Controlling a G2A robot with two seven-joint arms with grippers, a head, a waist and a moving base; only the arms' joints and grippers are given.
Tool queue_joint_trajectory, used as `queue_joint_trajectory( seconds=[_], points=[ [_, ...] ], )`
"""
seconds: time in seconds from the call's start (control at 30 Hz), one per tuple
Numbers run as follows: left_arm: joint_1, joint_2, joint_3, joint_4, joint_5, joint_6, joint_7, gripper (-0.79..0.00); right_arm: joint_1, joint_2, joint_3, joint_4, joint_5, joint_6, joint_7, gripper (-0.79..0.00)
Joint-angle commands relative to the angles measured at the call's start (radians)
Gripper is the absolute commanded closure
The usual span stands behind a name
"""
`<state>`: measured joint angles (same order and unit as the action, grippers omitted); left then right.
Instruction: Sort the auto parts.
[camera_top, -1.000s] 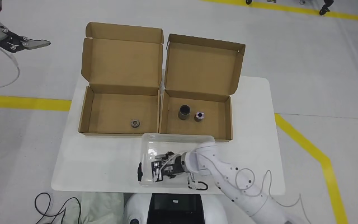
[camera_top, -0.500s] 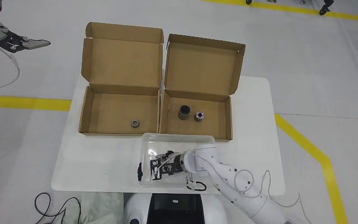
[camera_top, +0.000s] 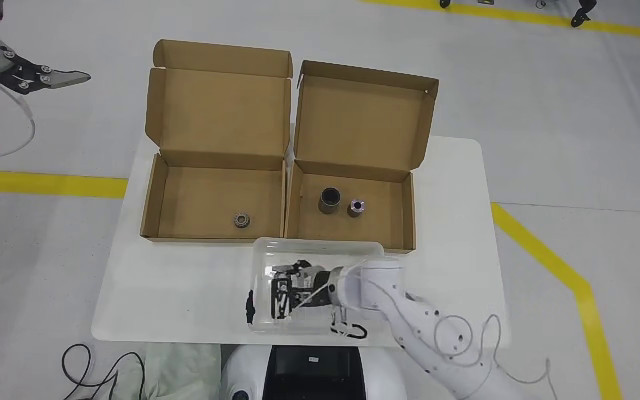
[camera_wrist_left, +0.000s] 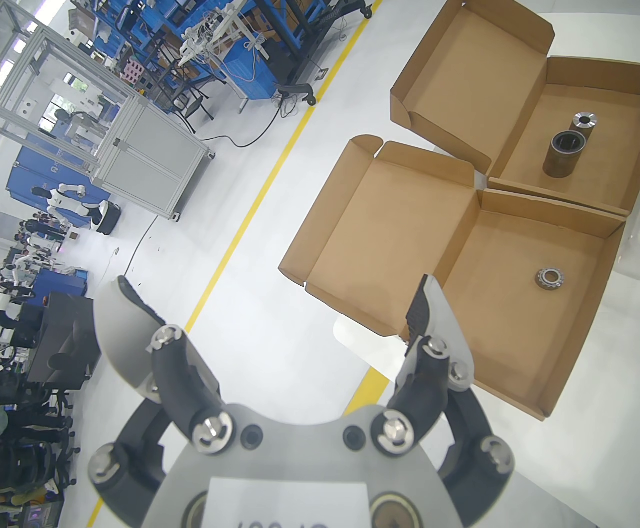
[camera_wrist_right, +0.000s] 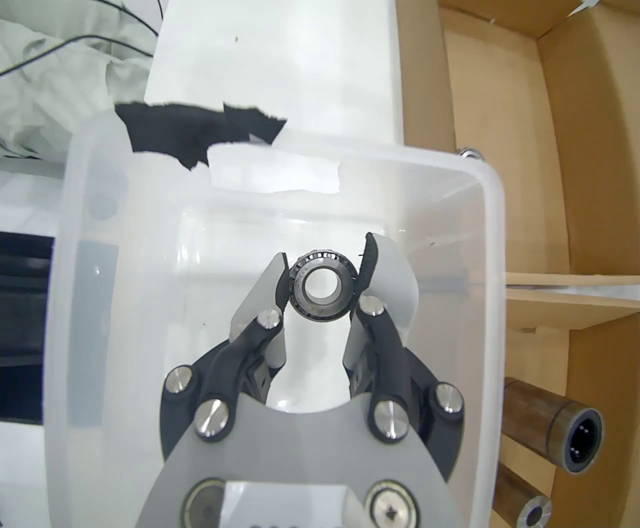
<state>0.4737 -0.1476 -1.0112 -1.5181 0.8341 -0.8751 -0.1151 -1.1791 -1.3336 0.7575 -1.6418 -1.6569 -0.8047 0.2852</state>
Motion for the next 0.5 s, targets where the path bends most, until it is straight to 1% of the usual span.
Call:
queue_joint_trajectory(
  seconds=[0.0, 0.07, 0.2, 0.47],
  points=[
    [0.0, 0.0, 0.0, 0.0, 0.0, 0.0, 0.0, -0.785, -0.007, 0.008, 0.021, -0.012, 0.001, -0.004, -0.062, 0.0],
    [0.0, 0.0, 0.0, 0.0, 0.0, 0.0, 0.0, -0.785, -0.012, 0.016, 0.043, -0.024, 0.002, -0.013, -0.137, 0.0],
    [0.0, 0.0, 0.0, 0.0, 0.0, 0.0, 0.0, -0.785, -0.019, 0.025, 0.059, -0.047, -0.02, -0.001, -0.201, 0.0],
    [0.0, 0.0, 0.0, 0.0, 0.0, 0.0, 0.0, -0.785, 0.004, 0.022, 0.061, -0.058, 0.005, 0.06, -0.357, 0.0]
  ],
)
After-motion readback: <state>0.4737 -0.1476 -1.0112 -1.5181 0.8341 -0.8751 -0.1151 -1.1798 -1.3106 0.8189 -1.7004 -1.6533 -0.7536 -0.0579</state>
